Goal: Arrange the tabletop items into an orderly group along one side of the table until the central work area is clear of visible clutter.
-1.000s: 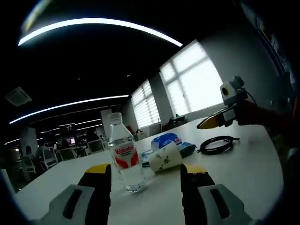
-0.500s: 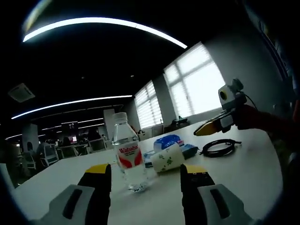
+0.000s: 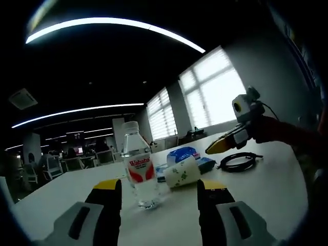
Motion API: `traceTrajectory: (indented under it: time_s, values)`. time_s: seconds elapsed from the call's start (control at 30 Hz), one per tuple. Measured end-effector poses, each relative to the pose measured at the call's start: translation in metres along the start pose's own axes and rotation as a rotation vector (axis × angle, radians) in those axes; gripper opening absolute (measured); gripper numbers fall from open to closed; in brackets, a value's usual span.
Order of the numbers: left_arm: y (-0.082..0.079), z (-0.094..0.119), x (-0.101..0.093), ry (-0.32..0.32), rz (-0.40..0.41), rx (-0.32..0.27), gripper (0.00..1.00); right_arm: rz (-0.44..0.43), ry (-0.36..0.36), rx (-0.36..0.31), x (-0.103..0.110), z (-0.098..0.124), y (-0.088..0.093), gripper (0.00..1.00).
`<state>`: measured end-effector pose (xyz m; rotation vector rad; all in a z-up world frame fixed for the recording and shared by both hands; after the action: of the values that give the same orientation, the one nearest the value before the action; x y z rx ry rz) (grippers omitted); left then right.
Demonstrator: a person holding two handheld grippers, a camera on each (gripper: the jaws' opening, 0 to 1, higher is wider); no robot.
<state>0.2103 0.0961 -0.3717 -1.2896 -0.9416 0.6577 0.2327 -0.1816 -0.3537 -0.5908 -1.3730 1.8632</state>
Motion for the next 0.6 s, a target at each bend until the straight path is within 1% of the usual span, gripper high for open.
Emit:
traceTrajectory:
  time_s: [0.17, 0.27, 0.4, 0.47, 0.6]
  values:
    - [0.0, -0.001, -0.002, 0.017, -0.001, 0.001, 0.59, -0.005, 0.012, 0.046, -0.002, -0.007, 0.002, 0.04]
    - [0.0, -0.001, -0.003, 0.021, -0.001, 0.001, 0.59, -0.018, 0.001, 0.054, -0.002, -0.011, 0.002, 0.04]
    - [0.001, -0.001, -0.003, 0.026, 0.004, 0.008, 0.59, -0.018, 0.005, 0.069, -0.004, -0.017, 0.001, 0.05]
    - [0.001, -0.001, -0.003, 0.03, 0.008, 0.008, 0.59, -0.035, 0.003, 0.072, -0.006, -0.019, 0.001, 0.05]
    - [0.002, -0.002, -0.004, 0.042, 0.014, 0.012, 0.59, -0.04, 0.021, 0.091, -0.009, -0.025, 0.001, 0.05]
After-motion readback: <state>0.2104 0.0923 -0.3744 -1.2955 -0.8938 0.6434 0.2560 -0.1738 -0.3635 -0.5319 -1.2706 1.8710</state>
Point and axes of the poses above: the point that each gripper's makers call its tool centre point, and the gripper's own axes: z roughly backward along the fingers, x roughly to its left, y roughly out of its underside, the point moved 9 cm from there along z, roughly backward along the fingers, and after that the axes turned 6 degrees about x, right-handed, at the moved point
